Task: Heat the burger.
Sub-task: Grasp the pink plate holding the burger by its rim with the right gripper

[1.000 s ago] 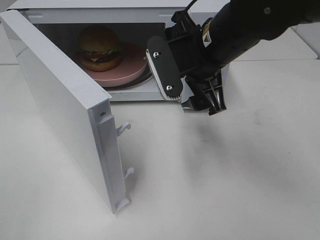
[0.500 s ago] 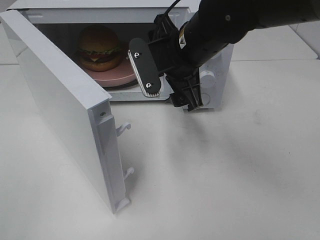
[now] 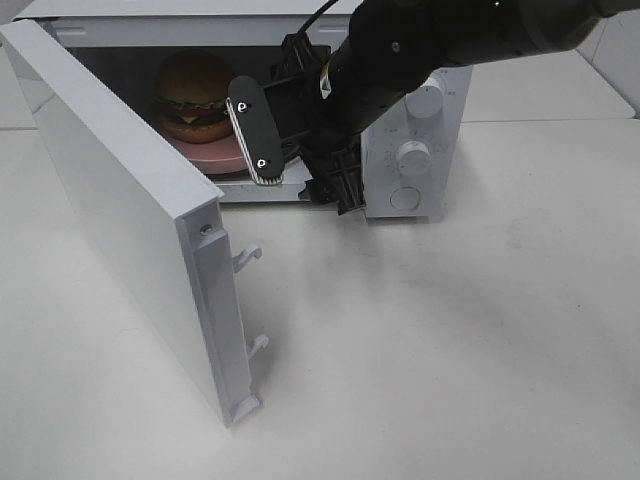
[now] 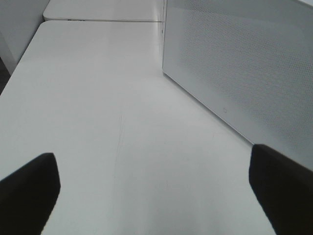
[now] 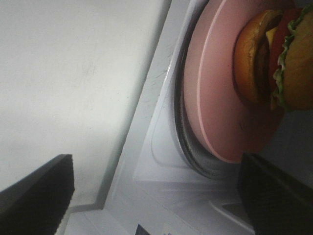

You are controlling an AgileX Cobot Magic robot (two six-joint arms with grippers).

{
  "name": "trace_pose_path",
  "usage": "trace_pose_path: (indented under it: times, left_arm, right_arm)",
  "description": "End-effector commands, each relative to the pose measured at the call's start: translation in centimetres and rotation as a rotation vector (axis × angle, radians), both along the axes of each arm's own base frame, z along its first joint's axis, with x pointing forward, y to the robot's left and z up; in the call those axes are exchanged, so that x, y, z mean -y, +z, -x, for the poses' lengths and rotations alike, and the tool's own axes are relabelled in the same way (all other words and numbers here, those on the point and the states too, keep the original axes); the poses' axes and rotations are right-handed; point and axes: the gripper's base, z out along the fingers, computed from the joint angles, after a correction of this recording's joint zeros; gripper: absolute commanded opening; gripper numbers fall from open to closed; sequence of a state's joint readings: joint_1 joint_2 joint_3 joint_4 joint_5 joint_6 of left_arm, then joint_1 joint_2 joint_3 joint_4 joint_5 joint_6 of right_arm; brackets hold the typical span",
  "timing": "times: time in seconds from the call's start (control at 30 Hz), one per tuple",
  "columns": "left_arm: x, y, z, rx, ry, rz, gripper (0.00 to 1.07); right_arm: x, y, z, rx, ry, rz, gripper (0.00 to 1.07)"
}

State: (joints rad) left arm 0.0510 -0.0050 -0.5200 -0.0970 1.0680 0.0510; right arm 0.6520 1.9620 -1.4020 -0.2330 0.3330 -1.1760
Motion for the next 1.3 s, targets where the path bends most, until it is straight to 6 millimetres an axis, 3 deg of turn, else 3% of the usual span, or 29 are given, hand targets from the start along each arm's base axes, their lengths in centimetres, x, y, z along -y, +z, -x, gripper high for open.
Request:
trace_pose_path:
  times: [0.03,0.63,1.03,1.3]
  left_arm:
    - [0.0,-0.1,0.3,0.014,0.004,0.005,0.98]
    - [0.0,-0.1,0.3,0.014,0.004,0.005,0.98]
    - [0.0,-0.1,0.3,0.014,0.004,0.005,0.98]
    - [0.0,-0.1,0.3,0.014,0.004,0.005,0.98]
  right_arm:
    - [-0.8,-0.2,-0.8,0.010,0.003,-0.017,0.87]
    - [-4.0,-4.3,-4.6,-0.039,-0.030,-0.038,0.85]
    - [-5.6,-5.9,-7.0,-0.066,-0.085,-0.055,0.83]
    - [-6.6,-7.1,-7.9,-0.095,-0.107,-0.082,0.75]
